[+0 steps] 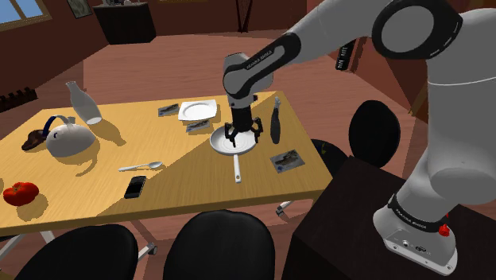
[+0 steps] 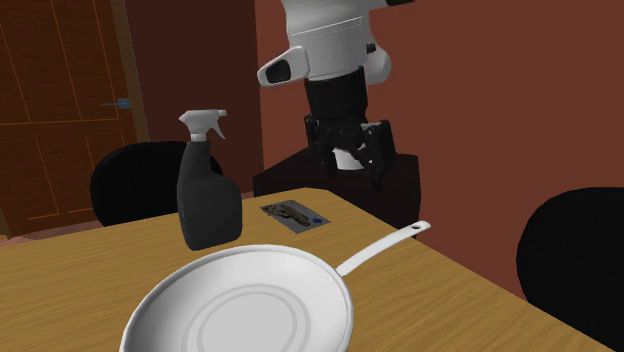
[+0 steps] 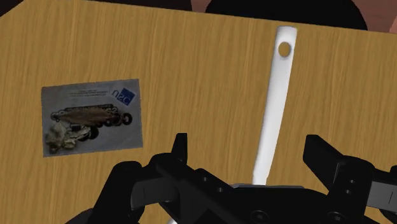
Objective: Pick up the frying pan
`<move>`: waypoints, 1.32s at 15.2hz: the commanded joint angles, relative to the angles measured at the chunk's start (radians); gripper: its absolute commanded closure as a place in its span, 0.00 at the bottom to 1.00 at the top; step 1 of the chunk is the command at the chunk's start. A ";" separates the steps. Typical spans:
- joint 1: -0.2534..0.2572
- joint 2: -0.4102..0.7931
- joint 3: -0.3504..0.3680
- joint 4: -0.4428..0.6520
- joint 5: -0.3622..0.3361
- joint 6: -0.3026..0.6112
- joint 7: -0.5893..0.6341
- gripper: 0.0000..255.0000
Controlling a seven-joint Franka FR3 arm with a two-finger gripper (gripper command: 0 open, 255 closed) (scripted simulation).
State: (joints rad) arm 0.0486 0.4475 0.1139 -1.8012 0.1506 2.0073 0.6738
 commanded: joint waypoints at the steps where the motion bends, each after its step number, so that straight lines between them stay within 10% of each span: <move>1: 0.008 0.091 -0.006 0.093 -0.002 -0.010 0.036 0.00; 6: 0.020 0.308 -0.025 0.325 0.001 -0.045 0.106 0.00; 16: 0.023 0.374 -0.026 0.331 0.001 0.015 0.096 0.00; 17: 0.023 0.375 -0.026 0.332 0.001 0.014 0.097 1.00; 20: 0.023 0.375 -0.027 0.333 0.001 0.014 0.096 1.00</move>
State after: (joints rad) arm 0.0712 0.8218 0.0875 -1.4688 0.1516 2.0209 0.7703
